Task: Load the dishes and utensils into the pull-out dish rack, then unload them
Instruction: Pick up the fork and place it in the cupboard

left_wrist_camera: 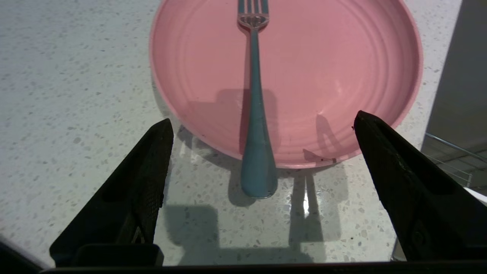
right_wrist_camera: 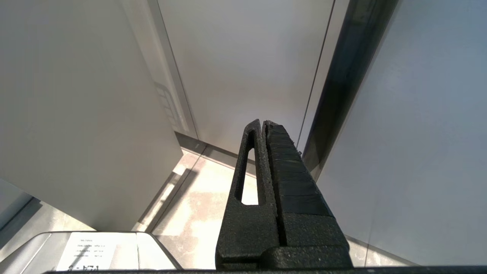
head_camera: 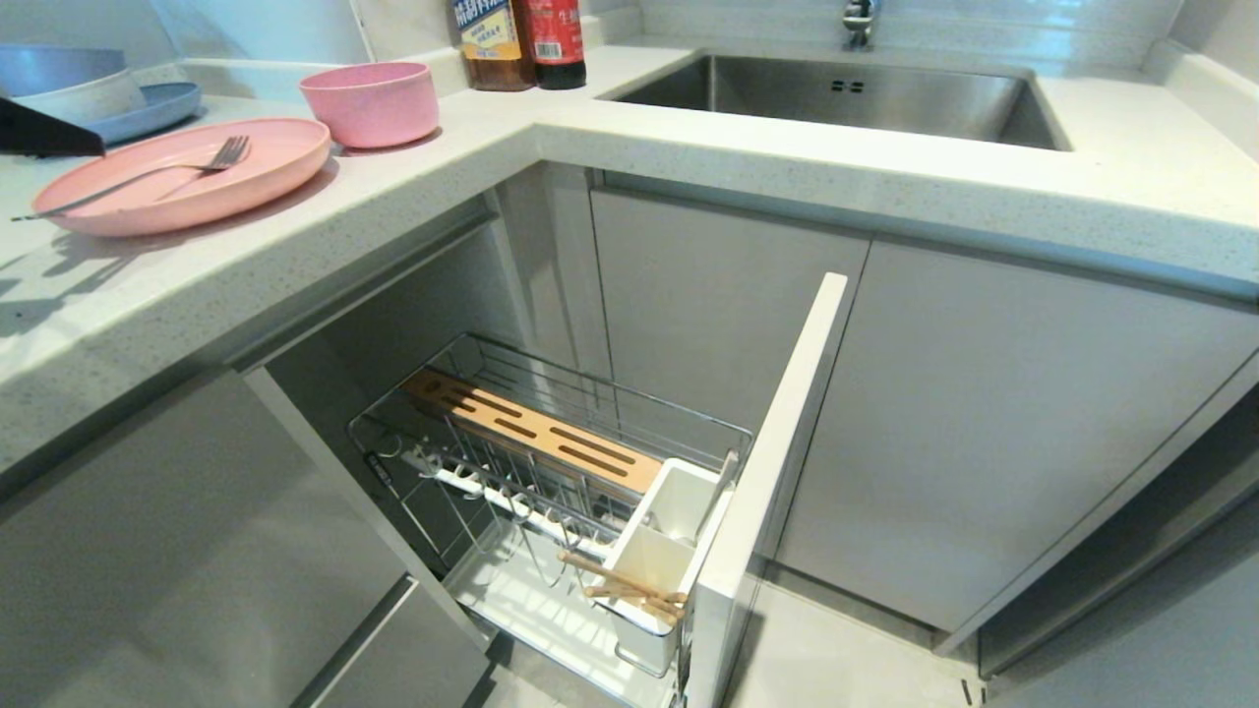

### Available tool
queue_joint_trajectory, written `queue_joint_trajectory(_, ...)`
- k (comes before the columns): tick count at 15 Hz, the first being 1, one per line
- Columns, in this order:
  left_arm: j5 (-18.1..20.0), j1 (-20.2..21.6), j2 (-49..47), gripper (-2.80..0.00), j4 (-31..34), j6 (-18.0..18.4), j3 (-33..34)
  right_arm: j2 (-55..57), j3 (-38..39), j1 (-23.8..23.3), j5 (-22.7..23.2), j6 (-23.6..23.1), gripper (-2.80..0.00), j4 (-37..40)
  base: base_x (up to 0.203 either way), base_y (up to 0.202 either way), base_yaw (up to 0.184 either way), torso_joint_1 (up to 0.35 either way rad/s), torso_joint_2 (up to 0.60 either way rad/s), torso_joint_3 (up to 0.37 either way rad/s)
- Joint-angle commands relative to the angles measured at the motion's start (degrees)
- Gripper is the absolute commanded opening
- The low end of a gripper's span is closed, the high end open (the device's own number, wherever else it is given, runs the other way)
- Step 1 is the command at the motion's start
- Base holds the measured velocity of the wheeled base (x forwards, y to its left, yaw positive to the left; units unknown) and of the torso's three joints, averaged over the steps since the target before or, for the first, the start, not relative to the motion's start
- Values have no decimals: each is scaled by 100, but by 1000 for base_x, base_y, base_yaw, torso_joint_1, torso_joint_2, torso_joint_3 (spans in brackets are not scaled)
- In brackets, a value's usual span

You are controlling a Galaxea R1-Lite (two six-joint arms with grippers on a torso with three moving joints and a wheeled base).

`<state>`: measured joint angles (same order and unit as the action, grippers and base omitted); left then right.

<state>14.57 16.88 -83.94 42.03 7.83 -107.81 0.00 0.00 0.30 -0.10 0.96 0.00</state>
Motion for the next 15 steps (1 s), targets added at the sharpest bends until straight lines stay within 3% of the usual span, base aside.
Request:
queue_joint_trajectory(1, 73, -12, -127, 0, 20, 8, -51, 0, 9, -2, 1, 0, -280, 0, 0, 0, 0, 0, 0, 0)
queue_joint_trajectory(15, 90, -247, -683, 0, -169, 131, -223, 0, 9, 5, 1, 0, -280, 0, 0, 0, 0, 0, 0, 0)
